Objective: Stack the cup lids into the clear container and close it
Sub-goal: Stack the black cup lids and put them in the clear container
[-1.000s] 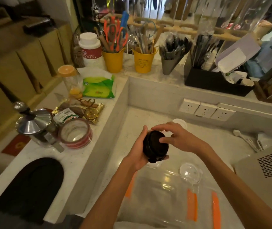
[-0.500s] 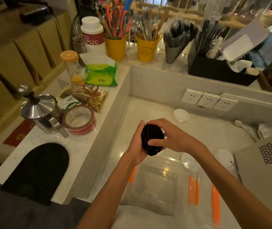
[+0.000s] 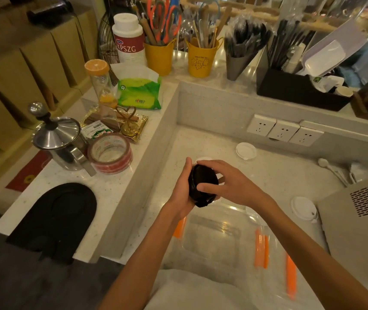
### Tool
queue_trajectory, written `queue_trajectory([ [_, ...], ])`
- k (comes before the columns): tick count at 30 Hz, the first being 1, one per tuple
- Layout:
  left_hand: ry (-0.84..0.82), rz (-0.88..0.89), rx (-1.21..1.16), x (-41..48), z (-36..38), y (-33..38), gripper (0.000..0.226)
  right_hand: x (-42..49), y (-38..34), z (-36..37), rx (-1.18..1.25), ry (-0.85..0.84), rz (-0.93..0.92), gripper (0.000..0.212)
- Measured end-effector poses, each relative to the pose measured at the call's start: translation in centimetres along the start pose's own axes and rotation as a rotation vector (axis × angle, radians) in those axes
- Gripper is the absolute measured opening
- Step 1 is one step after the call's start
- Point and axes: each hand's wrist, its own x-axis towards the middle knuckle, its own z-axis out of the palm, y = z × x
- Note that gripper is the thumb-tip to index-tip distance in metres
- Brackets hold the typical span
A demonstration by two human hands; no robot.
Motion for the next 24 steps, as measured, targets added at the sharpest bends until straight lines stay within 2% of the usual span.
queue_trajectory([
  [7,0.035,0.0,0.112,-0.5,0.8,0.2,0.067,-0.3,0.4,0.4,-0.013,-0.081,-0.002,0.079],
  [13,0.018,0.008,0.157,-0.8,1.4,0.3,0.073,-0.6,0.3,0.6,0.041,0.013,0.005,0.078],
  [18,0.036,0.05,0.109,-1.0,1.2,0.1,0.056,-1.3,0.5,1.3,-0.116,0.008,-0.081,0.085],
  [21,-0.007,0.024,0.149,-1.1,1.2,0.5,0.059,-1.2,0.8,1.3,-0.072,0.0,-0.074,0.084],
  [24,-0.011,-0.005,0.185,-0.8,1.0,0.5,0.061,-1.1,1.0,2.0,-0.042,0.075,-0.05,0.08],
])
